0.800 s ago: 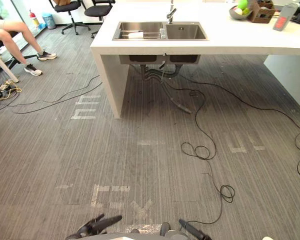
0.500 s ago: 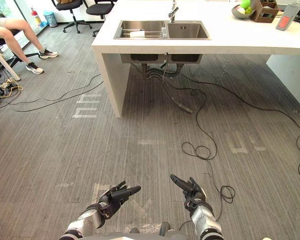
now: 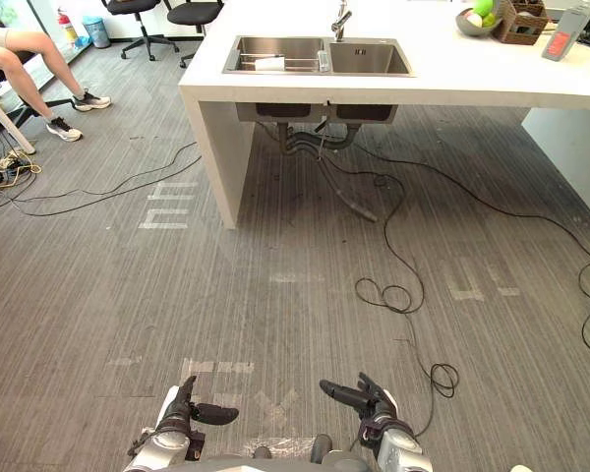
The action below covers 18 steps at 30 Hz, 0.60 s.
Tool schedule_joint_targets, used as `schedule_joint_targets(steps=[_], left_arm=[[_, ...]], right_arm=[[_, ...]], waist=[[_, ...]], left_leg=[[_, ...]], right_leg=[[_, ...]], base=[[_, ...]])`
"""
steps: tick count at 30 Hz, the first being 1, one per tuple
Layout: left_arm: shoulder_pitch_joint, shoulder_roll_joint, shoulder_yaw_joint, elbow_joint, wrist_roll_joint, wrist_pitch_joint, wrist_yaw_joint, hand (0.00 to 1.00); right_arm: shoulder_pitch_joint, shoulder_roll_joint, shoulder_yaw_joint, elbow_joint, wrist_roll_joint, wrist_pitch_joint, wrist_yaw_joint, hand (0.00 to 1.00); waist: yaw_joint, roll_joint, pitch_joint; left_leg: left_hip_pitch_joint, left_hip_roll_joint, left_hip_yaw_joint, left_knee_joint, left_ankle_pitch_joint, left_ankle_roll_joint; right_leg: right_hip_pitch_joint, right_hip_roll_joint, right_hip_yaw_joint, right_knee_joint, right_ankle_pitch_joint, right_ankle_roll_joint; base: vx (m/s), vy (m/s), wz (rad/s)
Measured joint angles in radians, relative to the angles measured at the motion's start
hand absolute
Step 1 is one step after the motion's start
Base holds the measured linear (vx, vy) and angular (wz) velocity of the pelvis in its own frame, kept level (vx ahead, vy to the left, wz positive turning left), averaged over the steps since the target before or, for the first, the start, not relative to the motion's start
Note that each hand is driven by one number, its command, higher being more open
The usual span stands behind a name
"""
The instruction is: Walk over to the sink, pick up the cup, carry it to the dishwasher, place the cup inside the dishwasher, then close the dishwasher door
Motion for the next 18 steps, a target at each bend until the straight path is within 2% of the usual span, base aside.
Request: schedule_joint_targets(steps=[6, 9, 11, 13, 15, 18], left_arm=[[0.01, -0.005, 0.0, 0.027, -0.018, 0.002, 0.026, 1.0], [0.006, -0.005, 0.012, 0.061, -0.117, -0.014, 0.041, 1.0], [0.005, -0.004, 0.027, 0.091, -0.243, -0.023, 0.038, 1.0], [0.006, -0.004, 0.042, 0.111, -0.34, -0.029, 0.01, 1.0], [0.006, -0.005, 0.068, 0.135, -0.445, -0.029, -0.069, 1.0], [0.006, -0.002, 0.068, 0.141, -0.456, -0.03, -0.149, 1.0]], right_arm=[[0.015, -0.001, 0.008, 0.037, -0.06, 0.0, -0.007, 1.0], [0.017, -0.004, 0.008, 0.06, -0.065, 0.0, -0.003, 1.0], [0.018, -0.004, 0.007, 0.062, -0.057, 0.0, -0.003, 1.0], [0.021, -0.004, 0.007, 0.063, -0.035, 0.001, -0.003, 1.0], [0.027, -0.003, -0.001, 0.072, 0.033, 0.014, -0.003, 1.0], [0.026, 0.003, -0.026, 0.106, 0.093, 0.033, -0.002, 1.0]], waist=[[0.001, -0.001, 0.0], [0.002, -0.002, -0.001], [0.002, -0.003, -0.002], [0.005, -0.003, -0.002], [0.01, -0.01, -0.006], [0.015, -0.019, -0.012]], left_leg=[[0.018, 0.0, 0.0, -0.006, 0.001, 0.002], [0.028, 0.0, 0.01, -0.01, 0.001, 0.002], [0.035, 0.0, 0.019, -0.014, 0.001, 0.002], [0.041, 0.0, 0.023, -0.021, 0.003, 0.005], [0.051, -0.002, 0.024, -0.034, 0.006, 0.01], [0.058, -0.003, 0.025, -0.039, 0.006, 0.011]], right_leg=[[0.017, 0.0, 0.0, 0.001, 0.0, 0.0], [0.022, 0.0, 0.007, 0.004, -0.001, 0.001], [0.022, 0.0, 0.017, 0.01, -0.002, 0.002], [0.022, 0.0, 0.021, 0.014, -0.003, 0.003], [0.027, -0.001, 0.02, 0.015, -0.005, 0.004], [0.027, -0.004, 0.019, 0.029, -0.015, 0.006]], base=[[0.0, 0.0, 0.0], [-0.04, 0.019, -0.08], [-0.04, 0.023, -0.13], [-0.04, 0.021, -0.06], [-0.04, 0.022, 0.02], [-0.01, 0.006, 0.01]])
